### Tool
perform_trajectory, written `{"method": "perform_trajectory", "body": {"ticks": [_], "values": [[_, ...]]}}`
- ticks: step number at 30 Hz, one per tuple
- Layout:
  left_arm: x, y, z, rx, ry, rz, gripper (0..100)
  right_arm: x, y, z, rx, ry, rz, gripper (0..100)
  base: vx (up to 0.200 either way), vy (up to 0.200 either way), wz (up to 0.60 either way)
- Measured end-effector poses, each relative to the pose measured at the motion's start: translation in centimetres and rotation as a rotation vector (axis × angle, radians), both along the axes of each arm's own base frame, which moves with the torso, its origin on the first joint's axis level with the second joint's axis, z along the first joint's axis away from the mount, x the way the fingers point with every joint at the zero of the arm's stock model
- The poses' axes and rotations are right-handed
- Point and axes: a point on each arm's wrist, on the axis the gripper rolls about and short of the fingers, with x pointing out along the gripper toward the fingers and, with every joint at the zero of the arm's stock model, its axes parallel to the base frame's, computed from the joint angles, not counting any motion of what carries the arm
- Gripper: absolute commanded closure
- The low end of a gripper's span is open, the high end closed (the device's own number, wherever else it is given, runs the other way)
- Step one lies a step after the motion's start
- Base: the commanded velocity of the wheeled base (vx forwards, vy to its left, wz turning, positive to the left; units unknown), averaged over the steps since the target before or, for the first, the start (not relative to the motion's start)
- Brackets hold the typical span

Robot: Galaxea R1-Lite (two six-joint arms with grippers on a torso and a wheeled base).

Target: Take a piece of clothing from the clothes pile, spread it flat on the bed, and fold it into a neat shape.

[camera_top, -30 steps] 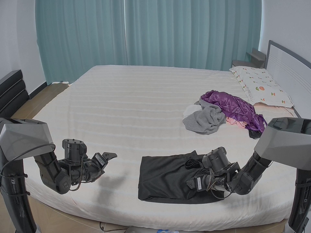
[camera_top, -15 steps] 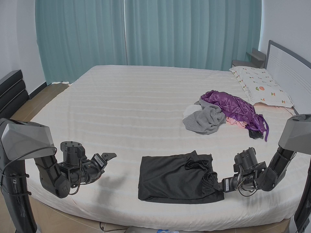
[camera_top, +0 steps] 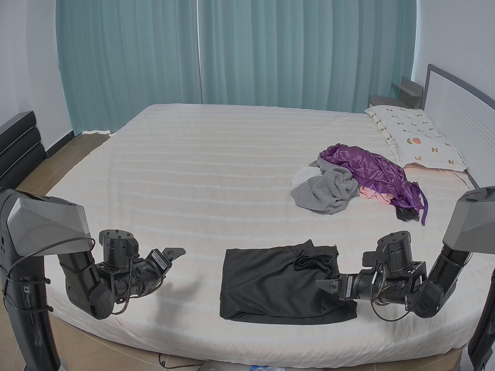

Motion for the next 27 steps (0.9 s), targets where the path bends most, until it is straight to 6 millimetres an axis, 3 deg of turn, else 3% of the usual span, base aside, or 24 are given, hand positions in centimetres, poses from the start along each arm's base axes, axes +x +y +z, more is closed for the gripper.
{"method": "perform_trajectory", "body": {"ticks": [3,4,9,14,27], "values": [[-0.1,0.1,-0.1,0.001,0.001,0.002,0,0.1,0.7,-0.7,0.005,0.003,0.036,0,0.000,0.000,0.00],[-0.1,0.1,-0.1,0.002,0.004,0.002,0,0.2,0.8,-0.9,0.006,0.003,0.045,100,0.000,0.000,0.00],[-0.5,0.2,-0.3,0.005,0.016,0.003,0,0.1,1.0,-2.4,-0.052,0.004,0.105,100,0.000,0.000,0.00],[-0.7,0.3,-0.4,0.010,0.025,0.006,0,-0.4,-0.1,-3.4,-0.124,0.032,0.124,100,0.000,0.000,0.00],[-1.1,0.3,-0.5,0.016,0.039,0.007,0,-1.6,-2.9,-3.7,-0.202,0.069,0.103,100,0.000,0.000,0.00]]}}
